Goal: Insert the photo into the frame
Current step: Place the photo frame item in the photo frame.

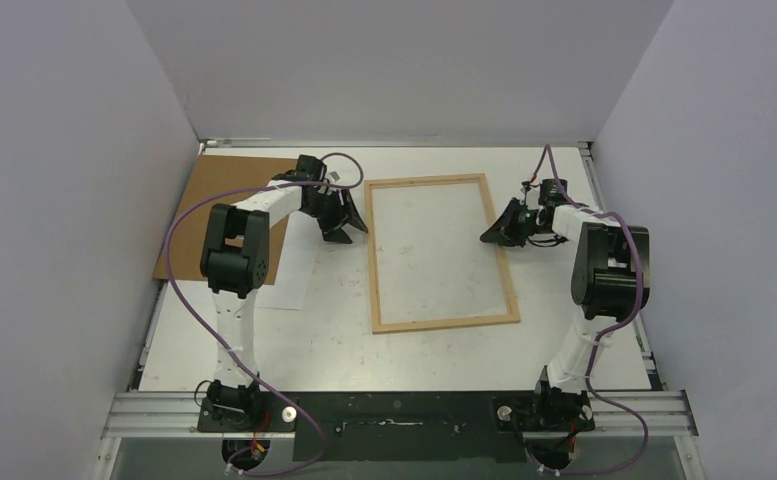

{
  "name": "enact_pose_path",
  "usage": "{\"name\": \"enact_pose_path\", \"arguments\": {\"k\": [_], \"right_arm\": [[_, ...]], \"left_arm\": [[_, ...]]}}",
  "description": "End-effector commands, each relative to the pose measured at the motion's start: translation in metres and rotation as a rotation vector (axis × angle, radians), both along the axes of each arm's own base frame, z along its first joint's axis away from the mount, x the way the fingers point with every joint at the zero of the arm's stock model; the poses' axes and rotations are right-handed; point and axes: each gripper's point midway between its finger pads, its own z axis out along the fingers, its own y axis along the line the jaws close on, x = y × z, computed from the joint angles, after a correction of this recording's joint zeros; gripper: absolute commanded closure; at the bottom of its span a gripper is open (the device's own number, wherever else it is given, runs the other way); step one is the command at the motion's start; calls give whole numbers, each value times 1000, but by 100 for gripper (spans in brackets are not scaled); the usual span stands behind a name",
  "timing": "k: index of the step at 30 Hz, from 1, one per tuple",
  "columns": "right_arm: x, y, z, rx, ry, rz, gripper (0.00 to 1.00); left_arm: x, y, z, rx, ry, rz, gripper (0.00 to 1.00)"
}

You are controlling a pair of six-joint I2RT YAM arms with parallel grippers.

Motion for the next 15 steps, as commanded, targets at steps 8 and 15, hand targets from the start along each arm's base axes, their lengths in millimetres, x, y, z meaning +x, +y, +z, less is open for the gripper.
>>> {"name": "enact_pose_path", "arguments": {"k": [8, 15], "right_arm": [[6, 9, 21, 40, -8, 11, 100], [-5, 12, 25, 65, 56, 15, 100]], "left_arm": [[0, 5, -50, 92, 28, 4, 47], [-2, 4, -55, 101, 33, 3, 47]]}}
